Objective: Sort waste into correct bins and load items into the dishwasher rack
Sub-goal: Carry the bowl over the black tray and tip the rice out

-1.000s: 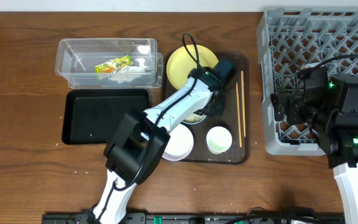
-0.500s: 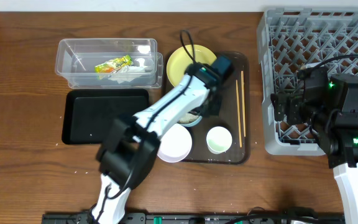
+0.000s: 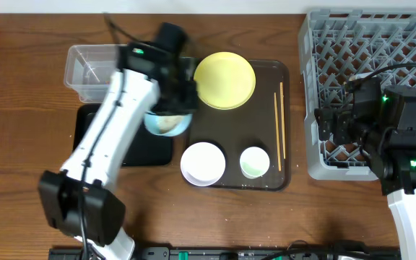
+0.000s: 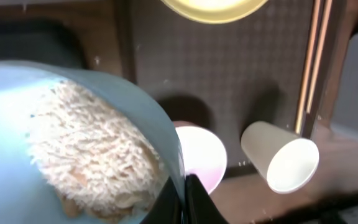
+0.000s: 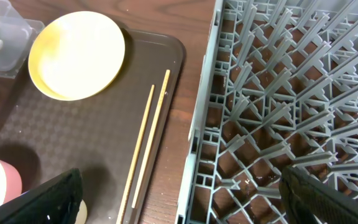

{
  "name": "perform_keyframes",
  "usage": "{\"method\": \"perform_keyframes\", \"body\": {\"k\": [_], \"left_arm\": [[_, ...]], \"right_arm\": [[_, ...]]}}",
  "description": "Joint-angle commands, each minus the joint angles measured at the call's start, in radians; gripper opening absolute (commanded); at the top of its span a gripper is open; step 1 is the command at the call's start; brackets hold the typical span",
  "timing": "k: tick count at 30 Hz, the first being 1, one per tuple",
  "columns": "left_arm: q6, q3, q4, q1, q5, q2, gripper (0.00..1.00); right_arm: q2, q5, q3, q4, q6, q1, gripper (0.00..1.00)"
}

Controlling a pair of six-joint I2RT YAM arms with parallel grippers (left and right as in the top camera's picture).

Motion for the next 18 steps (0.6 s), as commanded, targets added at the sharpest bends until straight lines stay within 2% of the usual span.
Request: {"method": "perform_keyframes", "body": {"k": [1, 12, 18], "left_arm": [[0.150, -0.070, -0.007, 0.130, 0.212, -0.007, 0.06], [0.400, -0.341, 0.132, 0.493, 0.763, -0.007, 0.06], [0.455, -0.456, 0.174, 0.668, 0.999, -0.007, 0.06]], "right_arm": [[0.000, -0.012, 0.020, 0.003, 0.011, 0.004, 0.98], [0.000, -0.012, 0.020, 0.002, 0.011, 0.004, 0.98], [0.000, -0.012, 0.020, 0.003, 0.012, 0.004, 0.97]]}}
